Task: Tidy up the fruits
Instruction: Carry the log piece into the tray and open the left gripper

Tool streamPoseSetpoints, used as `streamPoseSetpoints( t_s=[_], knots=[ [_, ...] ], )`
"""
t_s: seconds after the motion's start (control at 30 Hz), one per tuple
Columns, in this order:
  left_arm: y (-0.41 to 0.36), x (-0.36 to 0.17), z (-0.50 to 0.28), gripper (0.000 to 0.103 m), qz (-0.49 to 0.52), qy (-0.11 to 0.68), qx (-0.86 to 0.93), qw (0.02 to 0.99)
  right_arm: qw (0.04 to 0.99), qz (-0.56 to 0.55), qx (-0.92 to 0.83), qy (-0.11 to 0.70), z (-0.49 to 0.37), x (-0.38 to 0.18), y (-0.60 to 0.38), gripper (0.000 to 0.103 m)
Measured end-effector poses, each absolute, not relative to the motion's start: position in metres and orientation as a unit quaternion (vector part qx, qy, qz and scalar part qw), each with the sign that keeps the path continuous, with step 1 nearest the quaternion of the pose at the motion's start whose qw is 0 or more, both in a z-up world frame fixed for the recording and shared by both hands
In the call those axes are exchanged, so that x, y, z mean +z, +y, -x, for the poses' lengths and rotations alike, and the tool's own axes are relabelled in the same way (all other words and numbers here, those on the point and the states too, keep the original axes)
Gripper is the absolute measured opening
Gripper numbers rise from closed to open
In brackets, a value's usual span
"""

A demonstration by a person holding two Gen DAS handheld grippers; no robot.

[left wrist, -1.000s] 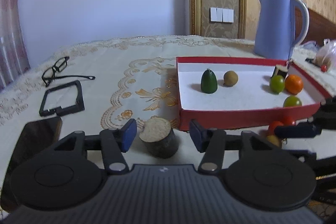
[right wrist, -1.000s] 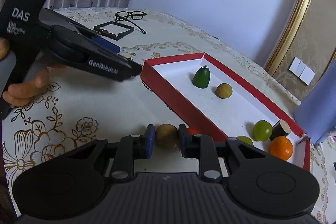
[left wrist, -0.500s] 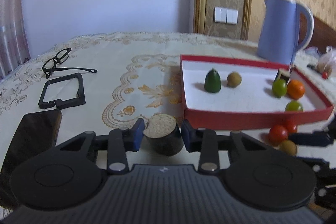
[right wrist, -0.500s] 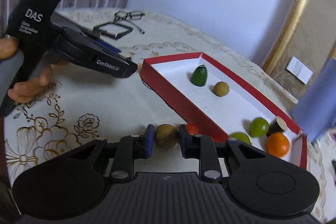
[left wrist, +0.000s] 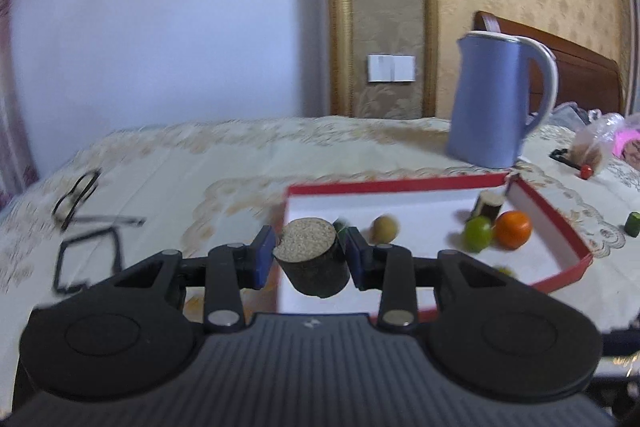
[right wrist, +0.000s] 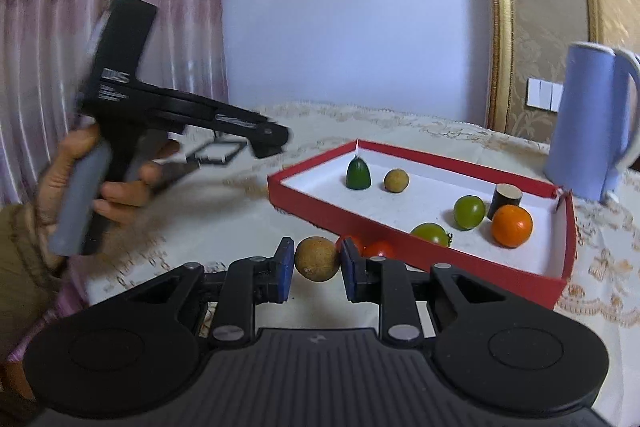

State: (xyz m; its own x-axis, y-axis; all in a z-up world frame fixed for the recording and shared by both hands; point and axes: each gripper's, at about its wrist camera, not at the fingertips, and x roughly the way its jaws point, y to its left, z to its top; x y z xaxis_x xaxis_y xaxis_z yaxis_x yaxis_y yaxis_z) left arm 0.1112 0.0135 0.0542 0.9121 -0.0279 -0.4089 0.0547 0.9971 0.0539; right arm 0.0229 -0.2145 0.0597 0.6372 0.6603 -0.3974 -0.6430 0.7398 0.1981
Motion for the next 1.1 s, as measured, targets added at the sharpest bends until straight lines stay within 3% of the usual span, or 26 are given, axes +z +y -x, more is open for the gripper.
streamPoseSetpoints(
  t_s=[0.4,0.63,0.7,0.77,0.83,0.97,1.1],
  knots=[
    [-0.061,0.040,-0.204,0.034,-0.112,0.270,-0.030,0.956,0.902,-0.110,0.360,0.212,-0.022,0.059,-0.257,0.024],
    [-0.072,0.019,-0.234,0.036,-0.105,0.312,-0.035,0.944,0.902,-0.129,0.349,0.218,-0.026,0.050,-0.266,0.024],
    [-0.072,0.020,-0.234,0.043,-0.098,0.311,-0.036,0.945,0.902,-0.133,0.347,0.218,-0.027,0.049,-0.268,0.024],
    [-0.070,0.026,-0.227,0.063,-0.091,0.298,-0.041,0.949,0.903,-0.136,0.344,0.219,-0.027,0.049,-0.269,0.024],
    [-0.064,0.034,-0.215,0.067,-0.086,0.279,-0.037,0.956,0.904,-0.139,0.340,0.219,-0.027,0.049,-0.269,0.024],
    [-0.046,0.046,-0.180,0.092,-0.078,0.241,-0.007,0.967,0.905,-0.148,0.332,0.220,-0.026,0.048,-0.268,0.024],
    [-0.022,0.041,-0.133,0.098,-0.070,0.198,0.026,0.977,0.910,-0.162,0.318,0.211,-0.027,0.049,-0.266,0.024]
  ],
)
